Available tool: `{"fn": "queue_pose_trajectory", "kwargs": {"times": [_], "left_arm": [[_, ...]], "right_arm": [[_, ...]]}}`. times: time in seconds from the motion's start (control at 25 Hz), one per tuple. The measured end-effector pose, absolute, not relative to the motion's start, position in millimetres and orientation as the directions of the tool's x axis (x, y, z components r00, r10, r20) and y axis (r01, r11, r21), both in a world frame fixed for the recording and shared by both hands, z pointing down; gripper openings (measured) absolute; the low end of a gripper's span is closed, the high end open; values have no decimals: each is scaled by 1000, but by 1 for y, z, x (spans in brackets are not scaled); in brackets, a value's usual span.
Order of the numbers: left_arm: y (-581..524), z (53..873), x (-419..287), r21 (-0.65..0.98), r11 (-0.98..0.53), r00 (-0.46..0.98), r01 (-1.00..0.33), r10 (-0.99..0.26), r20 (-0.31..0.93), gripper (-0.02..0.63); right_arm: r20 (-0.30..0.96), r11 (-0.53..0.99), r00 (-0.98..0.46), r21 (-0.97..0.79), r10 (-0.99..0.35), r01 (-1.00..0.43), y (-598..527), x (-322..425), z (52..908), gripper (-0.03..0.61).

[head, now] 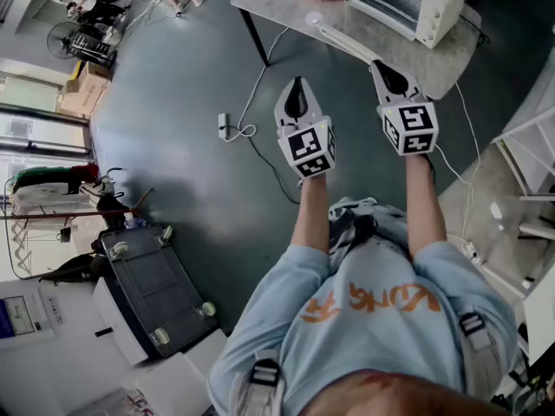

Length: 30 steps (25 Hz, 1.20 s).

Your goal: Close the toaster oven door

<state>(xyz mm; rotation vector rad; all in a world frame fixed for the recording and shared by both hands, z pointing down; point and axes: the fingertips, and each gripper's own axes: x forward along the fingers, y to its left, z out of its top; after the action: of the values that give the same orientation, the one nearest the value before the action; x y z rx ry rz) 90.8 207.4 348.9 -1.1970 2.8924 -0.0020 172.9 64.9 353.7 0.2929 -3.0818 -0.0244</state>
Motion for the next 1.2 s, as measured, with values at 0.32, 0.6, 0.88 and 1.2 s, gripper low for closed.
{"fn": "queue_pose_trajectory", "kwargs": {"times": [0.32, 0.6, 0.88, 1.2], "left_arm": [[208, 351, 82, -6, 707, -707, -707, -707, 6, 3], [209, 344, 76, -15, 710, -709, -704, -705, -21, 3], [224, 325, 64, -12, 734, -733, -679, -679, -46, 2], [230, 297, 47, -22, 752, -745, -659, -656, -122, 2]], "right_arm": [[33, 980, -980, 13, -198, -197, 65, 163, 351, -3], [-7, 959, -959, -15, -284, -284, 42, 164, 338, -3], [-64, 966, -964, 1, -259, -260, 46, 150, 313, -3], [-132, 972, -966, 50, -222, -230, 47, 130, 286, -3]]}}
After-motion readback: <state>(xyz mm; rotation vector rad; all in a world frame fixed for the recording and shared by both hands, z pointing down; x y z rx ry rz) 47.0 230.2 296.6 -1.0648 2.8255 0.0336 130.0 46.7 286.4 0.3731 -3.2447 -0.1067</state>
